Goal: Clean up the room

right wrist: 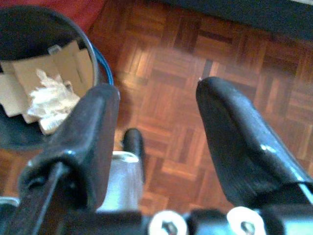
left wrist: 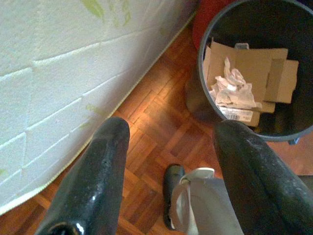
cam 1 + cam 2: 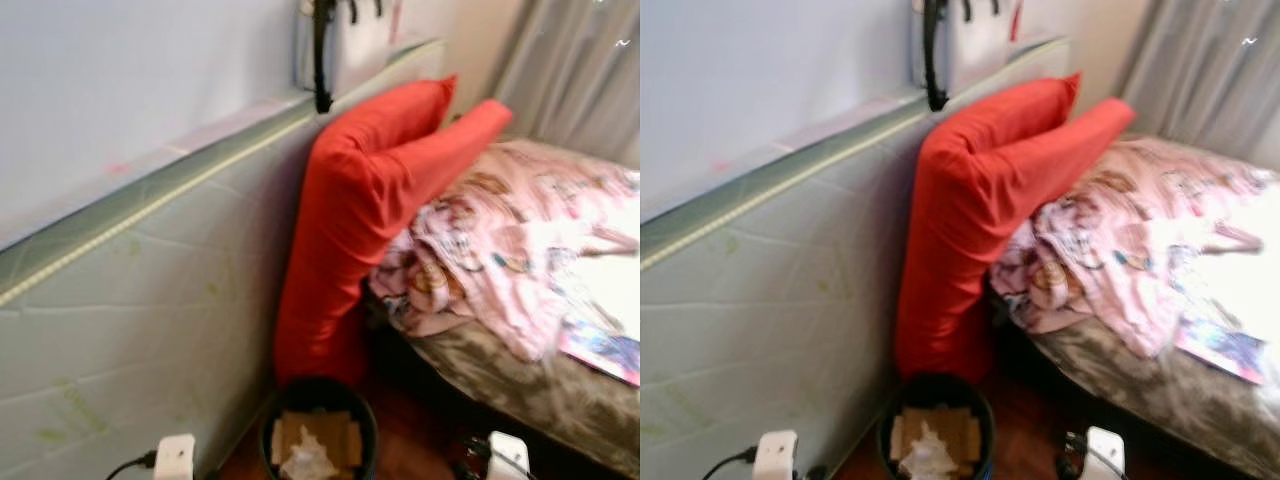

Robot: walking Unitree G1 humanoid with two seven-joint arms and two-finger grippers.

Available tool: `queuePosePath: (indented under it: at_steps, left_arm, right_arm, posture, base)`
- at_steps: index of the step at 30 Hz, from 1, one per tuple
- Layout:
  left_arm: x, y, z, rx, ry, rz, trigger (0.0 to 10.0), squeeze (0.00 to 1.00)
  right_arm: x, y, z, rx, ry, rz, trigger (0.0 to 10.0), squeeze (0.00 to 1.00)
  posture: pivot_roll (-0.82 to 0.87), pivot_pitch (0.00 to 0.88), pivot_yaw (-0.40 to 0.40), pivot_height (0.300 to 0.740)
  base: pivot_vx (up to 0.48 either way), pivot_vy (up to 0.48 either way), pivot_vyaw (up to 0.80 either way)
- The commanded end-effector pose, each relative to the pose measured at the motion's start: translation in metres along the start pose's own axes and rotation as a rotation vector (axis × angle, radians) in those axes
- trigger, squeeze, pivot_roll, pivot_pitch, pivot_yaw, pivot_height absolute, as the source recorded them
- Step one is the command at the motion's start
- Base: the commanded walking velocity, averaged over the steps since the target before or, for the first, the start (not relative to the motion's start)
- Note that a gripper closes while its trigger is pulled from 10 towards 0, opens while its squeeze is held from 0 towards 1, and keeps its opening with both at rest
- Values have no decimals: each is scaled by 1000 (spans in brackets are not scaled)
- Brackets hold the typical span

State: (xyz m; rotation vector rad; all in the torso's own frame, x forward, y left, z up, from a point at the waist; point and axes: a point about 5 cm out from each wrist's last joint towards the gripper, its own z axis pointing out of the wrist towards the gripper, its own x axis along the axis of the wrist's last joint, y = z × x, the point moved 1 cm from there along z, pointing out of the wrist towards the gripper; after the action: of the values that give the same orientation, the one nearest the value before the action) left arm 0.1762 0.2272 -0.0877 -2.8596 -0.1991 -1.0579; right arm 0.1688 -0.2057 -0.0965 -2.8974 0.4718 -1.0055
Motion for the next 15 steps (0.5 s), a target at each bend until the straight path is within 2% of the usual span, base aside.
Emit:
queuePosePath:
  at_steps: [1, 7, 15]
  left_arm:
    - [-4, -1, -1, 3, -15, 5, 10000, 0]
    - [-5, -3, -1, -1, -30, 29, 10000, 0]
    - [-5, -6, -2, 4, -32, 35, 10000, 0]
  right_arm:
    - [3, 1, 0, 2, 12, 2, 10000, 0]
    - [3, -2, 1, 13, 14, 7, 10000, 0]
    - [3, -6, 1, 14, 17, 18, 10000, 0]
  posture:
    - [117, 2, -33, 738]
    - [116, 11, -23, 738]
    - [115, 19, -11, 738]
  base:
    - [0, 0, 0]
    - [0, 0, 0]
    - [0, -288, 0]
